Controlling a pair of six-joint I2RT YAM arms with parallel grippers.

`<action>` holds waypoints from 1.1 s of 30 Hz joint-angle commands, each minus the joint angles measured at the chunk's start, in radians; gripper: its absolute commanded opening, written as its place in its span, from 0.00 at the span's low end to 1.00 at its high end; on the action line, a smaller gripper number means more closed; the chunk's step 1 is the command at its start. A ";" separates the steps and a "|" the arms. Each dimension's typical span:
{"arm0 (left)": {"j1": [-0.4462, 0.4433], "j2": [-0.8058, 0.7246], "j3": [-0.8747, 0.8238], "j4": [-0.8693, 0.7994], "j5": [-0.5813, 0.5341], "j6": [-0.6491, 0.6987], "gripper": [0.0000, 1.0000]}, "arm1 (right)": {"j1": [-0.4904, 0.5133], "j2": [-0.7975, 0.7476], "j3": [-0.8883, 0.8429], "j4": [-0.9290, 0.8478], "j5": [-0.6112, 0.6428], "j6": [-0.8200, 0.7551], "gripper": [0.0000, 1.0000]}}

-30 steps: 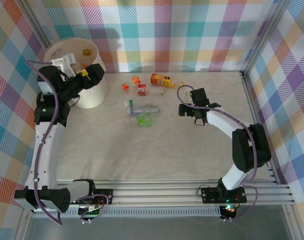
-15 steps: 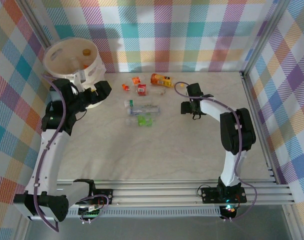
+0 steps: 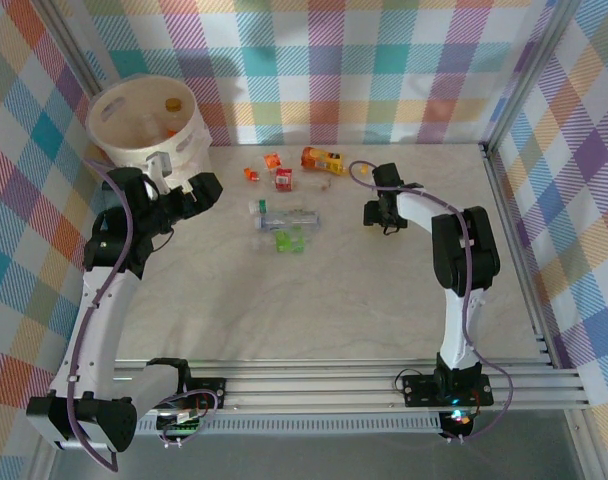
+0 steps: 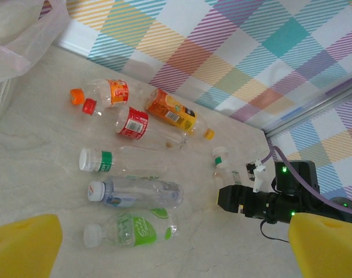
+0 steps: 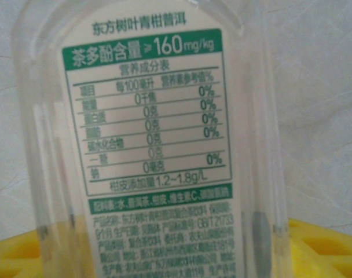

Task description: Put the plastic bottles in the bin

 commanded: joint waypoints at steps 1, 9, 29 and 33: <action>-0.008 -0.011 -0.007 -0.009 0.010 0.011 1.00 | -0.002 -0.013 -0.015 0.023 -0.007 0.006 0.67; -0.013 0.001 -0.035 0.028 0.045 -0.018 1.00 | 0.006 -0.111 -0.120 0.117 -0.018 -0.008 0.55; -0.200 0.137 -0.058 0.181 0.041 -0.079 1.00 | 0.127 -0.492 -0.415 0.270 -0.096 0.006 0.39; -0.232 0.169 -0.050 0.227 0.047 -0.098 1.00 | 0.168 -0.559 -0.466 0.328 -0.158 0.010 0.38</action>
